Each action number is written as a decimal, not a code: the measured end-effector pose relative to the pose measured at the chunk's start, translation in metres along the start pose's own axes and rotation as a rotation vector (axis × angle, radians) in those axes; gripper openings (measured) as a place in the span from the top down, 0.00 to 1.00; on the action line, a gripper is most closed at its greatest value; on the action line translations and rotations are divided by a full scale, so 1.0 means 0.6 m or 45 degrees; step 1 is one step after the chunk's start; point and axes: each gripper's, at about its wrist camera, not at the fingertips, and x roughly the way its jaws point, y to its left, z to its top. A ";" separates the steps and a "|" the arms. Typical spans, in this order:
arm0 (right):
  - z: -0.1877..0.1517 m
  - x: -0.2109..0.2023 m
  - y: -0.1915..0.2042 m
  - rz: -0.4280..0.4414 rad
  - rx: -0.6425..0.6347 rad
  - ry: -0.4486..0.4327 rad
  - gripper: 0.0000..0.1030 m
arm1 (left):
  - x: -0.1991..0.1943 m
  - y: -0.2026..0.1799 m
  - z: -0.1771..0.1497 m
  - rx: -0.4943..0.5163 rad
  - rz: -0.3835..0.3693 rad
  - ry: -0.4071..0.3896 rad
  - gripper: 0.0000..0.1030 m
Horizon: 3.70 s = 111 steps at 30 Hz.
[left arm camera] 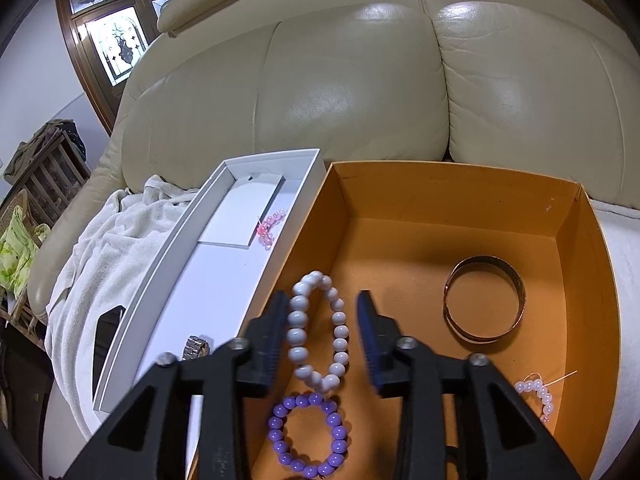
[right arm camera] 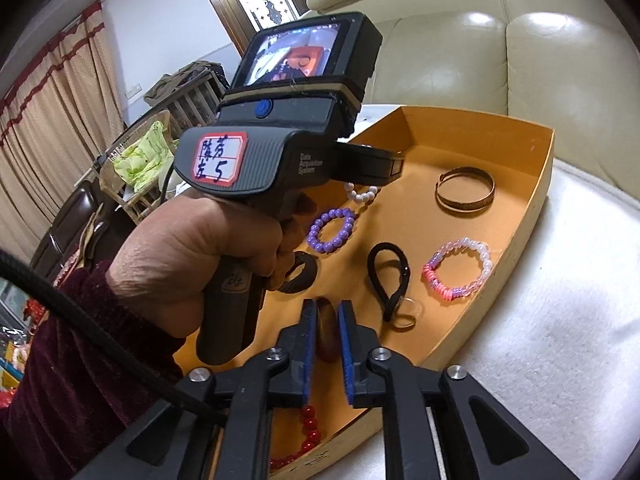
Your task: Organize jewelry
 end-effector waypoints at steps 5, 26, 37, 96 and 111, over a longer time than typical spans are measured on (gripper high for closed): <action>0.000 -0.002 0.004 0.011 -0.021 -0.001 0.84 | -0.005 -0.001 0.002 0.006 0.003 -0.009 0.58; 0.009 -0.108 -0.042 -0.171 0.024 -0.195 0.53 | -0.165 0.020 -0.018 -0.080 0.036 -0.215 0.26; 0.012 -0.196 -0.018 -0.246 0.027 -0.290 0.53 | -0.298 0.063 -0.114 -0.289 0.187 -0.174 0.22; -0.021 -0.373 0.253 -0.414 -0.113 -0.254 0.43 | -0.621 0.181 -0.250 -0.372 0.232 -0.351 0.22; -0.019 -0.371 0.252 -0.422 -0.108 -0.252 0.43 | -0.621 0.177 -0.246 -0.374 0.223 -0.346 0.22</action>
